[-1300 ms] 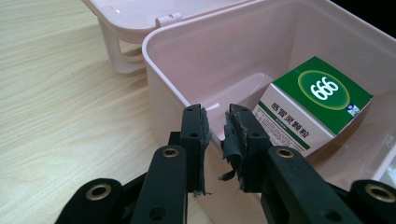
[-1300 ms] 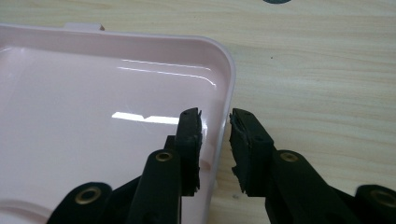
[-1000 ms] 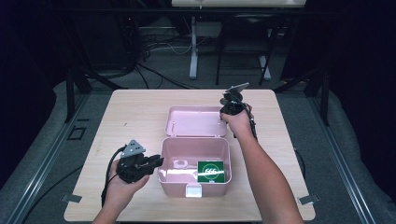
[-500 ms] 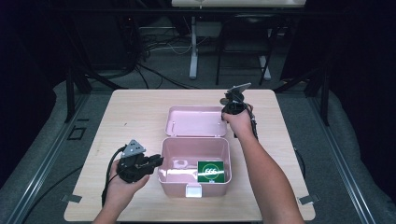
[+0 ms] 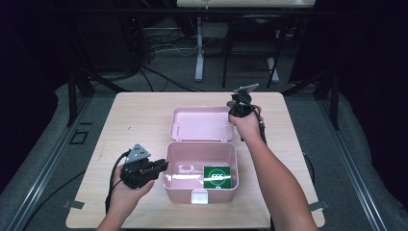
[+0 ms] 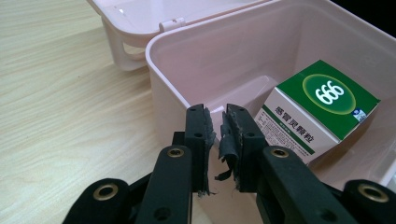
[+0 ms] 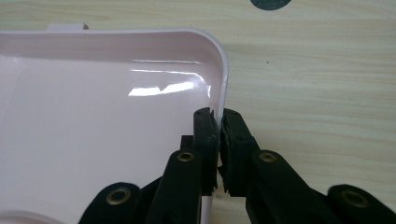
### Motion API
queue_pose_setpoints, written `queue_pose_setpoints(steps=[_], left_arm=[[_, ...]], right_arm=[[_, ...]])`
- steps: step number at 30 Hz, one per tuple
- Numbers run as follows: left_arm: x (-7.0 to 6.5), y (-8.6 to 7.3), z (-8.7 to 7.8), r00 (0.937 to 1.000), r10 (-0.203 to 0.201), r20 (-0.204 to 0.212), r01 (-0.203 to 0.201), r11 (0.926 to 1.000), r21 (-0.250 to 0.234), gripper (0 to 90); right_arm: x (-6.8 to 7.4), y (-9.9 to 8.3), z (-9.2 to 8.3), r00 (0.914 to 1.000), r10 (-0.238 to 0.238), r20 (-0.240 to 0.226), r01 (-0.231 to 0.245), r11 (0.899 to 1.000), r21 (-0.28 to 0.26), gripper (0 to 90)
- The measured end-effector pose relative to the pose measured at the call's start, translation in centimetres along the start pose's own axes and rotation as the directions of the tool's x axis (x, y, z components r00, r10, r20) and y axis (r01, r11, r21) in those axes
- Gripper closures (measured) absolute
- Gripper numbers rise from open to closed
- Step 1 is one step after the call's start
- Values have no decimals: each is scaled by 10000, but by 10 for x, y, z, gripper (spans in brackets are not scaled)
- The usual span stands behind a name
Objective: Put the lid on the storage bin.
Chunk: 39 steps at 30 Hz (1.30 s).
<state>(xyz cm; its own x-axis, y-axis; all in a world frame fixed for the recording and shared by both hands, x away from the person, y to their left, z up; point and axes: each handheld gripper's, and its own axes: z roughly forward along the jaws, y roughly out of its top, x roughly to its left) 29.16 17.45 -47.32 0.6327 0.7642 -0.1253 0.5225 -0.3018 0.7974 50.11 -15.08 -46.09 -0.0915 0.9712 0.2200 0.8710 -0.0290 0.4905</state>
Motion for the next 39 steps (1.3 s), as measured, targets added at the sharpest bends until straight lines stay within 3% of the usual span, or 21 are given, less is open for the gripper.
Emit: queue_pose_setpoints(steps=[17, 23, 30, 36, 37, 39], left_arm=[[-1, -1, 1, 10000, -50, 2, 50, 9999, -98, 797], [-2, -1, 1, 10000, -41, -22, 40, 10000, -61, 798], [-2, 0, 1, 10000, 10, -90, -11, 10000, -90, 798], [-3, -1, 1, 10000, 25, -73, -25, 10000, -63, 798], [-3, -1, 1, 10000, 47, -78, -48, 10000, -54, 798], [-3, -1, 1, 10000, 28, -59, -28, 10000, -70, 798]], right_arm=[[1, -2, -30, 9996, -190, -213, 170, 9958, -905, 874], [2, -4, -45, 9987, -321, -400, 259, 9889, -1460, 875], [4, -8, -58, 9978, -499, -447, 419, 9856, -1641, 876], [7, -13, -70, 9962, -738, -460, 631, 9774, -2017, 877], [8, -14, -73, 9957, -784, -502, 650, 9715, -2282, 878], [8, -16, -78, 9950, -870, -496, 741, 9729, -2190, 877]])
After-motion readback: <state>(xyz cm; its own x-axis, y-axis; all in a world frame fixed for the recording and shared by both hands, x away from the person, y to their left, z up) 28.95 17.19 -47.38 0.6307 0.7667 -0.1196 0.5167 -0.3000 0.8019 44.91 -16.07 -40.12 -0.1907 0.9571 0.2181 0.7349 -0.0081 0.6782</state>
